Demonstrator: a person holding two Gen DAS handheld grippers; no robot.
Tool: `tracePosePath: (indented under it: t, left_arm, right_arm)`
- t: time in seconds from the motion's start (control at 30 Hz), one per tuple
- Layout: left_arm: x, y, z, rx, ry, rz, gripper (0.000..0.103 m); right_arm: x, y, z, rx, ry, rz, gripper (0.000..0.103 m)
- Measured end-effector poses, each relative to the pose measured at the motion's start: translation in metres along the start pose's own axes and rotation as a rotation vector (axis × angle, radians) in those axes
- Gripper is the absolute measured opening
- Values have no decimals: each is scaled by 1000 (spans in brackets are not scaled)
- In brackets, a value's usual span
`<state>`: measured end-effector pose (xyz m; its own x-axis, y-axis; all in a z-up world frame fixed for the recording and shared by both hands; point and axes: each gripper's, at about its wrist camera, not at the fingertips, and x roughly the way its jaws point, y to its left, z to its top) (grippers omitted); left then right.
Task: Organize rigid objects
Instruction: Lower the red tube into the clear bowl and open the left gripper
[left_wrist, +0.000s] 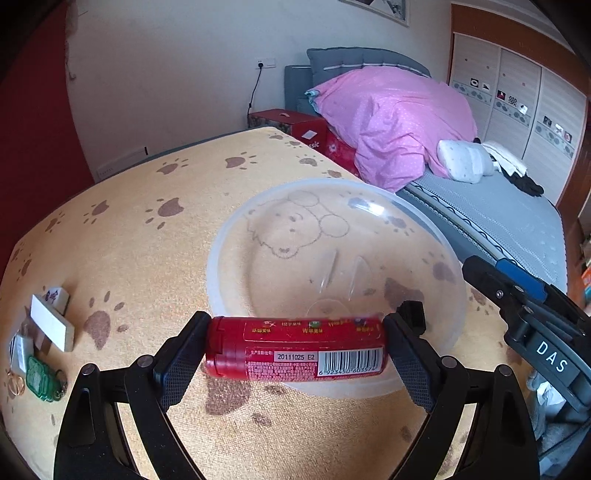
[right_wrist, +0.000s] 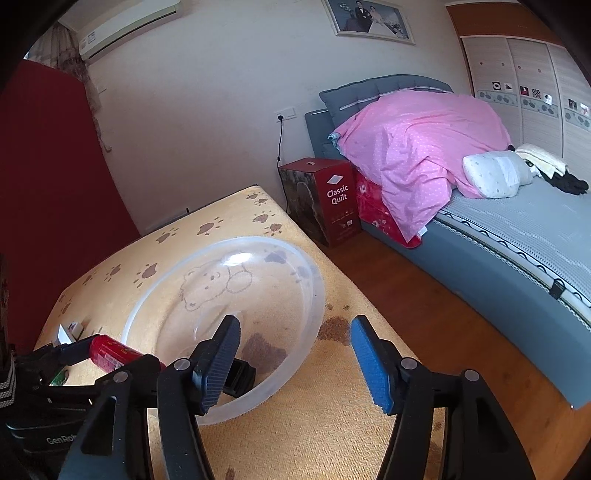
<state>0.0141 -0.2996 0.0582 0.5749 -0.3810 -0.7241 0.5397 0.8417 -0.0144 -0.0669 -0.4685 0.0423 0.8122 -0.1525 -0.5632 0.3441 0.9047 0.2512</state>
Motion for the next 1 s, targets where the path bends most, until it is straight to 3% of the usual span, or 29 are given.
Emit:
tracePosePath:
  t: [0.47,0.8,1.0]
  left_arm:
    - [-1,11,-10,-29,-15,0,95]
    - [2,9,-13,-49,2,-89,98]
    - [2,14,-16,-70,4,-83,98]
  right_arm:
    - [0,5,-7,-15,25,3,66]
    - [-1,6,-7,-8,24,6,74]
    - [-2,8,-8,-11,28,8,74]
